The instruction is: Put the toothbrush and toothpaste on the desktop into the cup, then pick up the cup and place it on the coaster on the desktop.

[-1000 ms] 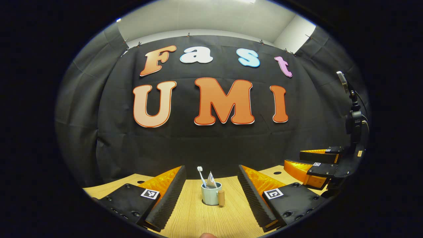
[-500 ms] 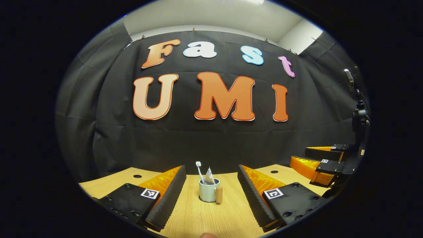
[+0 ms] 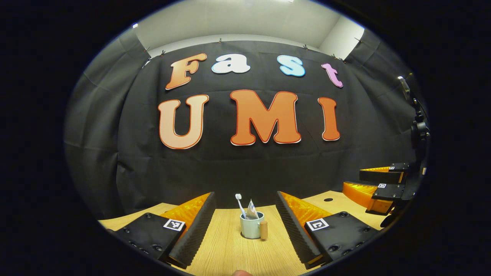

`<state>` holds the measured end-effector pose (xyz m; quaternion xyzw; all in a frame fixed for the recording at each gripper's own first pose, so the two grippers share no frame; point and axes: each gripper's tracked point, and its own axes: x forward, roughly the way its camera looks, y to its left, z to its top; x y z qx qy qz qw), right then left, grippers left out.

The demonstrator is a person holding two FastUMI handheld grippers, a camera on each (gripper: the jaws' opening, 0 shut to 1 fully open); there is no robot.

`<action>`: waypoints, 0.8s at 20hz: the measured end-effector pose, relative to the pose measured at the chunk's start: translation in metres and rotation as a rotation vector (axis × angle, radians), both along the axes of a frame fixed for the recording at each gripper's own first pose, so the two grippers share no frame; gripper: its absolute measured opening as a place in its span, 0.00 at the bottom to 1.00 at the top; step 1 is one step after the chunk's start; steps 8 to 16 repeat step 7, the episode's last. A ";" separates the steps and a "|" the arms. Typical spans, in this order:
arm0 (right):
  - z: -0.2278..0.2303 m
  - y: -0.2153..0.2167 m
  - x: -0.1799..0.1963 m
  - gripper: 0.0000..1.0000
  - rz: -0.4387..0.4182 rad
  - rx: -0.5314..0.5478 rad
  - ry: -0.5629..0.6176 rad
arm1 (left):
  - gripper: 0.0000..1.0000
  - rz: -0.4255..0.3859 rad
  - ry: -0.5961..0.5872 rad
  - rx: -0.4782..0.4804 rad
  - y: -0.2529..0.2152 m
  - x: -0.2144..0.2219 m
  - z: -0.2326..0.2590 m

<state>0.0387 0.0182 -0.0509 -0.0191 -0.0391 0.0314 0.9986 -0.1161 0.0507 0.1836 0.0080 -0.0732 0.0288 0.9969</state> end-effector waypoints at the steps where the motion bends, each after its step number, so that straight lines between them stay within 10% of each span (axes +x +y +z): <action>1: -0.002 0.001 -0.001 0.80 0.005 -0.005 -0.001 | 0.99 0.009 -0.004 -0.002 0.001 0.000 0.001; 16: -0.011 -0.005 -0.004 0.81 0.016 -0.001 0.018 | 0.99 0.045 -0.020 -0.005 -0.001 0.000 0.001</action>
